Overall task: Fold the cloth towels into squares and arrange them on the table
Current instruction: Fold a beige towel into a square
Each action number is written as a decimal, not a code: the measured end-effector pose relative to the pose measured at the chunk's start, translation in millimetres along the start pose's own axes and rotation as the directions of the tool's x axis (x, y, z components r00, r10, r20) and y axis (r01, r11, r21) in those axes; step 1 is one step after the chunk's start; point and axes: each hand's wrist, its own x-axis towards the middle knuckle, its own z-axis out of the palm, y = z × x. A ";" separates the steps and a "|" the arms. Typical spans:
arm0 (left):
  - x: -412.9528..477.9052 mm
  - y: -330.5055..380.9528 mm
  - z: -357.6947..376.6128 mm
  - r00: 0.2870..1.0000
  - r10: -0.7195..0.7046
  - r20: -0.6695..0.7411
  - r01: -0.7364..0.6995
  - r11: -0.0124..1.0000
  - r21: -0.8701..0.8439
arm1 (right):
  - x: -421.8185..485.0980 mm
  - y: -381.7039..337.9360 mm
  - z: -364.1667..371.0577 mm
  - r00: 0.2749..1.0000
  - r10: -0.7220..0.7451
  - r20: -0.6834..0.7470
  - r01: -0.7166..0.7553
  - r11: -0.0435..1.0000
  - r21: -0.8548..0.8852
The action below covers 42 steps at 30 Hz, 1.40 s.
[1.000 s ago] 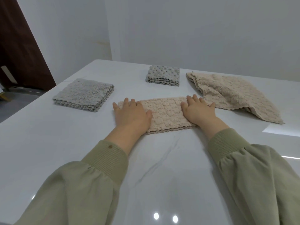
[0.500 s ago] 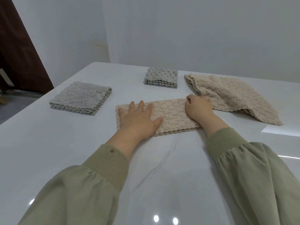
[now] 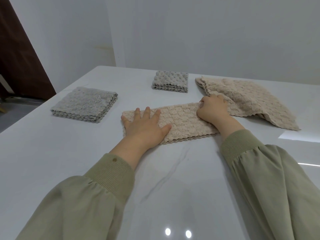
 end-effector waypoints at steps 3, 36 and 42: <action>0.0 -0.2 0.4 1.000 -0.003 -0.001 0.003 1.000 0.000 | -2.6 0.8 0.2 0.998 0.000 -0.068 0.002 0.999 0.041; -7.8 6.7 -18.4 0.926 0.085 -0.369 -0.365 0.456 -0.811 | -44.4 -39.1 -87.1 0.921 -0.389 0.034 0.312 0.786 0.534; -5.5 2.9 -21.6 0.846 -0.131 -0.517 -0.369 0.555 -0.745 | -36.4 -17.6 -78.2 0.986 -0.127 0.108 0.044 0.826 0.561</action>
